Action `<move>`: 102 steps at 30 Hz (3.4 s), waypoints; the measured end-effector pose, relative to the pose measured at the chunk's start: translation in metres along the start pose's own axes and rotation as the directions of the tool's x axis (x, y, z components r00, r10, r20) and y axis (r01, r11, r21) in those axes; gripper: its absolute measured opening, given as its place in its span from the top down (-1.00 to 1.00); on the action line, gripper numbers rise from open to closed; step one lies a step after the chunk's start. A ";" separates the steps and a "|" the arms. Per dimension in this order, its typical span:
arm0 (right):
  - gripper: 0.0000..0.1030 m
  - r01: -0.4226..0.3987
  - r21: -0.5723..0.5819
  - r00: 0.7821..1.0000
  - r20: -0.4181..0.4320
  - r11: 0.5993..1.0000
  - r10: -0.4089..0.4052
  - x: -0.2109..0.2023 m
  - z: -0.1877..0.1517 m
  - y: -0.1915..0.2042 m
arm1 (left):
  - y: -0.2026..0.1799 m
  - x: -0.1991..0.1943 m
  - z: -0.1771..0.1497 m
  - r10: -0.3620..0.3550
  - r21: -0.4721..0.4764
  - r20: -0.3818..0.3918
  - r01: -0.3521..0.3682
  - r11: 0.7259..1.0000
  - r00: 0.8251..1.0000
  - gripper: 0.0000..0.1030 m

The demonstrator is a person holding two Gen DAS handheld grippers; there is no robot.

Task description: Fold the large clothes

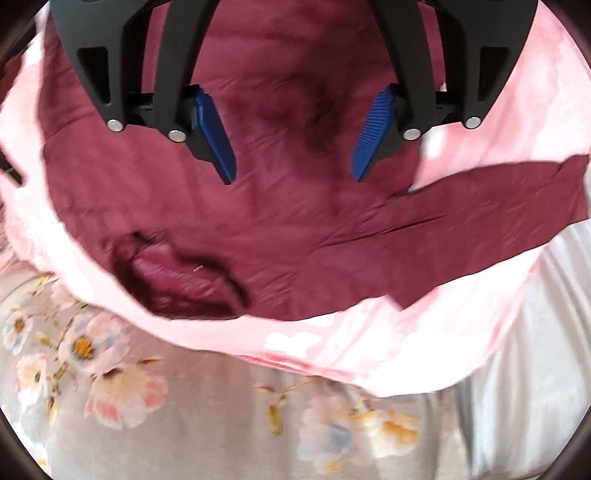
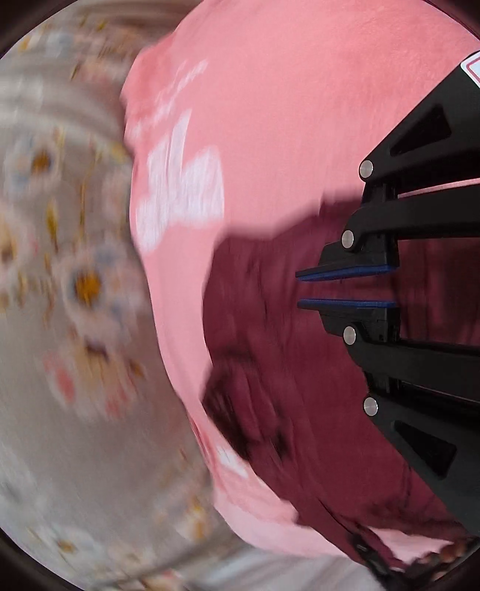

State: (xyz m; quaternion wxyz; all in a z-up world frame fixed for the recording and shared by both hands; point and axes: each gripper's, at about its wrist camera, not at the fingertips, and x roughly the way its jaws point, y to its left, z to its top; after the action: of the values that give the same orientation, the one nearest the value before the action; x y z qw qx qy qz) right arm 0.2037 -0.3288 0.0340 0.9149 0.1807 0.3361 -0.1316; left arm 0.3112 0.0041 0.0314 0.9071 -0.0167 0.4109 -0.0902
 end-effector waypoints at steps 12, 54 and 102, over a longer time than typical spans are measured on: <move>0.85 0.103 -0.320 0.981 -0.126 0.942 -0.150 0.098 -0.032 0.048 | -0.057 0.077 -0.026 -0.046 0.087 -0.158 0.060 0.994 0.986 -0.27; 0.70 0.164 -0.242 0.975 -0.109 0.956 -0.194 0.090 -0.047 0.045 | -0.054 0.077 -0.058 0.072 0.132 -0.035 -0.067 0.989 0.997 -0.67; -0.19 -0.036 -0.108 0.995 -0.097 0.993 0.026 -0.050 -0.141 0.063 | -0.119 -0.048 0.009 -0.263 0.211 0.110 0.236 0.948 0.958 -0.16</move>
State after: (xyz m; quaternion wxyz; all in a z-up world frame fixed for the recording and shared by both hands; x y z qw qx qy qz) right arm 0.1094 -0.2075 -0.0172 0.9083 0.1414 0.3832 -0.0899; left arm 0.2693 -0.1049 0.0857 0.9116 0.0145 0.3312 -0.2431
